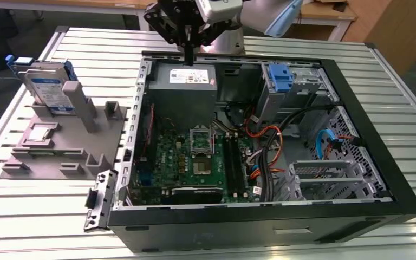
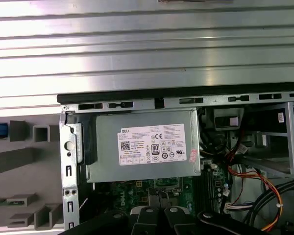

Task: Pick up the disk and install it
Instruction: 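Reach for the disk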

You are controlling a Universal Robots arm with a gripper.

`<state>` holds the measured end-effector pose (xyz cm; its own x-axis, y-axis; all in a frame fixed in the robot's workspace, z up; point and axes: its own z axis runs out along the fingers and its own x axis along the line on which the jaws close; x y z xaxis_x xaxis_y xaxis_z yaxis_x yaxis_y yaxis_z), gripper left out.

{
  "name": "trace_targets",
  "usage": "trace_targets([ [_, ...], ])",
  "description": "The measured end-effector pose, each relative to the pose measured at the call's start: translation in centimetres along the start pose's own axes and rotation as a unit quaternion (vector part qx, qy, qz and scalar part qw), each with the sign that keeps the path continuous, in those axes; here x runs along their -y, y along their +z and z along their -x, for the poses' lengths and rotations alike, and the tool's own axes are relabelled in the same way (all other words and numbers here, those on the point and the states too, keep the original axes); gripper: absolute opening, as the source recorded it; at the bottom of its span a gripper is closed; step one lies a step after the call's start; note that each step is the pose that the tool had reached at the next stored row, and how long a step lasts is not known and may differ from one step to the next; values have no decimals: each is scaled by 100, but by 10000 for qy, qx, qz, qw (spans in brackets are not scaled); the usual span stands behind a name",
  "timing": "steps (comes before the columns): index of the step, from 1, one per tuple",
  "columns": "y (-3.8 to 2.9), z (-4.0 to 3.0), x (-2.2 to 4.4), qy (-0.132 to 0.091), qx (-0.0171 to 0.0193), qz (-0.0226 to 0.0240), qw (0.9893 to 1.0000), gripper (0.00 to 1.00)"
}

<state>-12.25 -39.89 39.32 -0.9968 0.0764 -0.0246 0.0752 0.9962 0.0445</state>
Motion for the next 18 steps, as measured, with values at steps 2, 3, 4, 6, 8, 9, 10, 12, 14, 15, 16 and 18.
trace_targets([
  [2,0,-15,2,-1,0,0,10000,10],
  [3,-1,-24,2,-1,0,0,10000,10],
  [4,-2,-34,3,-1,-1,-1,10000,10],
  [6,-2,-54,5,-1,-1,-1,10000,10],
  [8,-2,-76,6,-1,-1,-1,10000,10],
  [9,-2,-89,7,-1,-1,-1,10000,10],
  [10,-2,-102,8,-1,0,0,10000,10],
  [12,-3,-129,10,0,0,0,10000,10],
  [14,-3,-159,12,0,-1,0,10000,10],
  [15,-3,-175,13,-1,-1,-1,10000,10],
  [16,-4,-191,15,-1,-1,-1,10000,10],
  [18,-3,-224,17,-1,-1,-1,10000,10],
])
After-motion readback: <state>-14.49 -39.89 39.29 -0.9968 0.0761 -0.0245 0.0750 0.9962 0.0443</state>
